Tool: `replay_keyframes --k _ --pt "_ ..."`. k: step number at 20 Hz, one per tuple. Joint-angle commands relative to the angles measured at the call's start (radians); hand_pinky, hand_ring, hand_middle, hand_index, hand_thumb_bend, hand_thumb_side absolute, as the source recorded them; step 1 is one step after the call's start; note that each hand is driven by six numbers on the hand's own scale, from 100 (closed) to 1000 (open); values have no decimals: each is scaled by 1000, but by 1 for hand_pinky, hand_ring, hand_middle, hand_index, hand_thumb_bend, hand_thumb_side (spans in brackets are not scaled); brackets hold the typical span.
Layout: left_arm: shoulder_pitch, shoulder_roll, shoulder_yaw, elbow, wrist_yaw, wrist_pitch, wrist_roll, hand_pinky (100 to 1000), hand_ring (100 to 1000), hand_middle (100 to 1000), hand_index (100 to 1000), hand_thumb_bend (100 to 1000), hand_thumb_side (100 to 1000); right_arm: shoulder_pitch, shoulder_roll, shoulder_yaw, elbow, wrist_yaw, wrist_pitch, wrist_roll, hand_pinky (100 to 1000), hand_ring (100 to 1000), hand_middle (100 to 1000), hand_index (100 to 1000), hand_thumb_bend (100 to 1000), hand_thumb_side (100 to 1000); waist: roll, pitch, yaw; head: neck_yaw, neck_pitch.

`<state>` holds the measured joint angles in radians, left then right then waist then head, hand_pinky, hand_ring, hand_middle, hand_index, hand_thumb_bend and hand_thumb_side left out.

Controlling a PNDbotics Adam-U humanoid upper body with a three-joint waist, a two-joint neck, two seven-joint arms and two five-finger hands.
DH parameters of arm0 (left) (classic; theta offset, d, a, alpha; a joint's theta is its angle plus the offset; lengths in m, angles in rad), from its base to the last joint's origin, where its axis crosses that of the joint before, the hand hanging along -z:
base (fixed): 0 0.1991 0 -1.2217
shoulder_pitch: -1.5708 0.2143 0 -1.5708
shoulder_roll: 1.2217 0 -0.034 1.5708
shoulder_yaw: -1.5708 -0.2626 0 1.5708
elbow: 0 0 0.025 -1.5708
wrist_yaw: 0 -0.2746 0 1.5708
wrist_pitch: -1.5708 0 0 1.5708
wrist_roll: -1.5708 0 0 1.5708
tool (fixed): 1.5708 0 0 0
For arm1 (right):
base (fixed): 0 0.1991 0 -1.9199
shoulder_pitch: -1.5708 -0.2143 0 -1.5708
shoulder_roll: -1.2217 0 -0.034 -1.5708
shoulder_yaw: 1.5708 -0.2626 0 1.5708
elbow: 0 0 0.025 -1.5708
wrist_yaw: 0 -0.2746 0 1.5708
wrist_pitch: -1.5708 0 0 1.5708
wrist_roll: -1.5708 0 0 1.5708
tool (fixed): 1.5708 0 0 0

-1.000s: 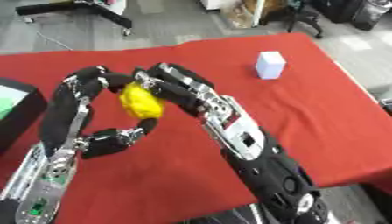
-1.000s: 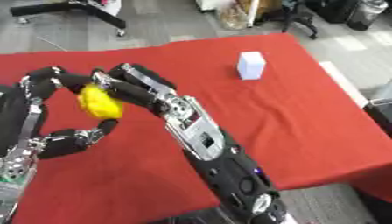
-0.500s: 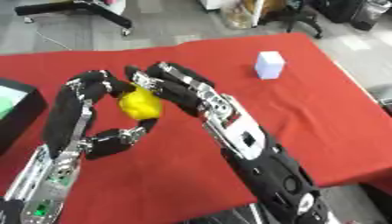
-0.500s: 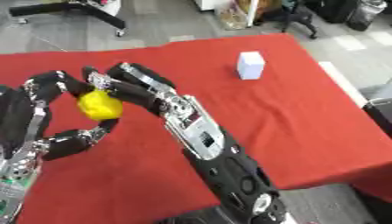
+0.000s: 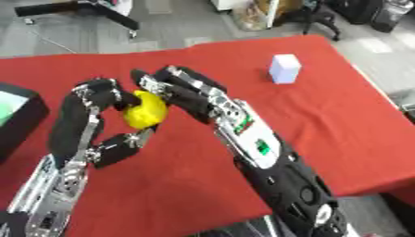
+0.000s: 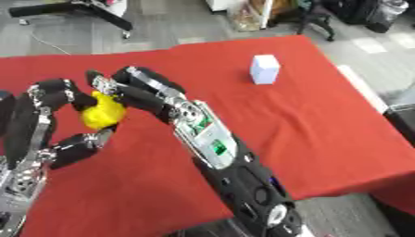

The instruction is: Pick up the objects with one hand, pass them to the other hand, and then place them into the box on the other side of the table.

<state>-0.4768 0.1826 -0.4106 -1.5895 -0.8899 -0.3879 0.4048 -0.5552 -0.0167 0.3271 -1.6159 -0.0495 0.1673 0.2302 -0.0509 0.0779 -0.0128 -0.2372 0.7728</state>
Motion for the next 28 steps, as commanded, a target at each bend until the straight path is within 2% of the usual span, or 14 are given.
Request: replay_keyframes --k 1,5,12,15,18,24,28 --pt "-25 -8 10 -7 18 7 21 405 248 265 439 100 166 -17 -2 3 -26 -6 -2 13 949 320 132 169 100 660 3 -11 0 -1 -3" --pt "-30 -15 17 -8 39 17 56 376 221 238 407 100 245 -16 -2 4 -26 -9 -10 42 963 341 170 203 100 690 2 -11 1 -1 -3" --pt "-24 -12 41 -16 43 28 101 342 197 210 375 100 265 -17 -5 -3 -45 5 -72 134 1000 431 388 500 100 925 3 -12 0 -3 -3" --pt "-20 -1 52 -23 38 33 108 323 184 198 364 100 286 -18 -8 -15 -62 16 -106 160 1000 449 427 568 100 943 3 -12 -1 -3 -3" --pt "-15 8 69 -29 36 44 114 309 173 190 355 100 307 -18 -10 -30 -79 23 -127 164 1000 454 433 588 100 942 3 -13 0 -3 -3" --pt "-7 33 96 -31 21 65 118 291 158 179 345 100 278 -27 -18 -59 -143 46 -170 163 1000 474 462 644 100 943 2 -15 3 0 -3" --pt "0 62 127 -30 5 86 132 292 159 180 347 100 252 -27 -29 -84 -181 37 -177 156 1000 476 466 662 100 943 3 -16 1 13 -3"
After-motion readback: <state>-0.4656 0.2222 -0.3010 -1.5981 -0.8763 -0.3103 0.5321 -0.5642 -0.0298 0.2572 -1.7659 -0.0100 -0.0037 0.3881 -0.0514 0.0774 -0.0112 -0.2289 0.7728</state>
